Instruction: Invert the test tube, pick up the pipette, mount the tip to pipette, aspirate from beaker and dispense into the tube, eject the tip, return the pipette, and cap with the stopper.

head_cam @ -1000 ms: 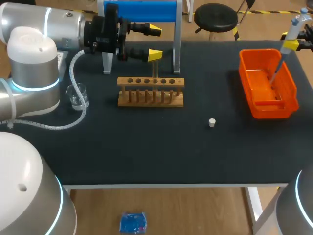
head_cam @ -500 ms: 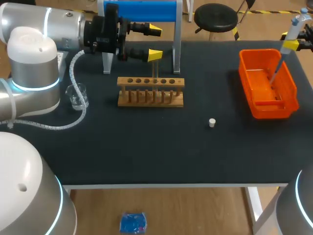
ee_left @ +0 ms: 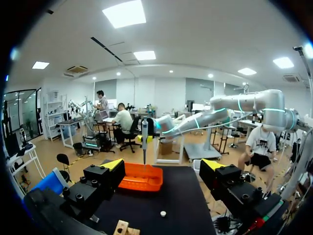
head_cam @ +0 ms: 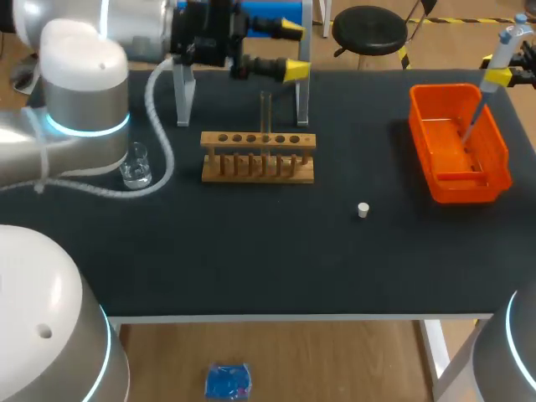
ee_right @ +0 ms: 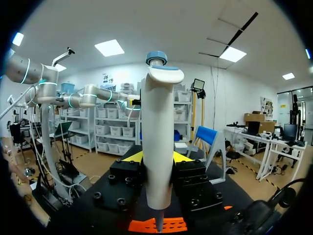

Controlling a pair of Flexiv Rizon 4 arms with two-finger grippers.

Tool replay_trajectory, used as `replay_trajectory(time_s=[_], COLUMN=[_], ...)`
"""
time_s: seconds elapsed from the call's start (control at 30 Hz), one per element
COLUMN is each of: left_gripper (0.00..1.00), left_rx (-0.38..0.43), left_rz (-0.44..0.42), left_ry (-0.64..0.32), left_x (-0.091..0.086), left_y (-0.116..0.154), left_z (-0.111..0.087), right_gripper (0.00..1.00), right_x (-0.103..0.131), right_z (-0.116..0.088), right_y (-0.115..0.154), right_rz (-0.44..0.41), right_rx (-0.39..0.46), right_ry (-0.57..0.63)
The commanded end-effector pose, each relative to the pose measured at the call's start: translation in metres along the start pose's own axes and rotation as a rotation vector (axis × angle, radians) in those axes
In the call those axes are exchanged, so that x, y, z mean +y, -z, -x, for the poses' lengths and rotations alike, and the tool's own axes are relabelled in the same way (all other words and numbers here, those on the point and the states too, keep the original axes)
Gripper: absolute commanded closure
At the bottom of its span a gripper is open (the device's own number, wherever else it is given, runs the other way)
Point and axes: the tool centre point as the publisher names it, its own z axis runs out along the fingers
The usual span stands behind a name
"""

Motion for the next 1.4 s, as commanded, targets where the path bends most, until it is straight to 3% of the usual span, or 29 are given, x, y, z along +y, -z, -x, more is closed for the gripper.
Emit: replay_trajectory(time_s=[0.03, 0.33, 0.77, 1.4], left_gripper=[0.00, 0.00, 0.00, 0.00], left_rx=[-0.013, -0.028, -0.074, -0.099], left_rz=[0.056, 0.074, 0.093, 0.101], left_ry=[0.006, -0.003, 0.032, 0.027], left_x=[-0.023, -0.050, -0.064, -0.071], left_y=[-0.041, -0.101, -0.174, -0.227], left_z=[0.007, 0.010, 0.020, 0.043], right_gripper=[1.00, 1.00, 1.00, 1.00], right_x=[0.000, 0.000, 0.000, 0.000], right_z=[0.002, 0.002, 0.002, 0.002], right_y=[0.002, 0.002, 0.002, 0.002], right_rz=[0.000, 0.000, 0.000, 0.000], right_rx=[0.006, 0.006, 0.006, 0.006], right_ry=[0.001, 0.001, 0.001, 0.001])
